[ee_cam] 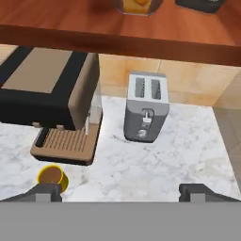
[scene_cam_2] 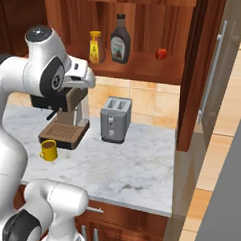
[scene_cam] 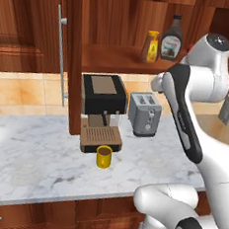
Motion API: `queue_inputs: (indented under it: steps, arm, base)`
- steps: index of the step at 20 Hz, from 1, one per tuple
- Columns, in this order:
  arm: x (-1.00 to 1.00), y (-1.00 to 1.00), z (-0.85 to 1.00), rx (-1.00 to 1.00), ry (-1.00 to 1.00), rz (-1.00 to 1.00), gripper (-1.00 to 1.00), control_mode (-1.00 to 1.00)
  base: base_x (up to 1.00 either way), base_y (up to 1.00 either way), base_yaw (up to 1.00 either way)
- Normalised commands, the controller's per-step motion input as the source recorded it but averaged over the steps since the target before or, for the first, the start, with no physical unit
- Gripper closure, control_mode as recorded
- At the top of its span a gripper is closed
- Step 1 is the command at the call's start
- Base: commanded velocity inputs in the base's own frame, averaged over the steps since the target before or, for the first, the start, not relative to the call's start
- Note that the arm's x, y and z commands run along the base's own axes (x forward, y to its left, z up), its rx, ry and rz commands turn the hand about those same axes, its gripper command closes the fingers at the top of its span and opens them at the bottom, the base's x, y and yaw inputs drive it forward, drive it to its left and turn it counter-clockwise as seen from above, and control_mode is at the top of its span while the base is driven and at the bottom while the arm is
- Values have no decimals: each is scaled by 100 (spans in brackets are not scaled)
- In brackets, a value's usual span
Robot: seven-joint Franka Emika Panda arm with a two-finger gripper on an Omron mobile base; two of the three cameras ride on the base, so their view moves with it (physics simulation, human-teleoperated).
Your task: Pick the syrup bottle and honey bottle from the cabinet and place them next to the mug.
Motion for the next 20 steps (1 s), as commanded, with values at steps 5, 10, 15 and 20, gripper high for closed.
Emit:
queue_inputs:
  steps: [5,10,15,20]
  arm:
    - [-23,0,100,-2,-31,0,-100,-100]
    - [0,0,71,0,-27,0,-100,-100]
    - [0,0,57,0,-17,0,-100,-100]
    - [17,-1,20,0,-13,0,-100,-100]
  base:
    - [0,0,0]
    - [0,0,0]
    - [0,0,0]
    - [0,0,0]
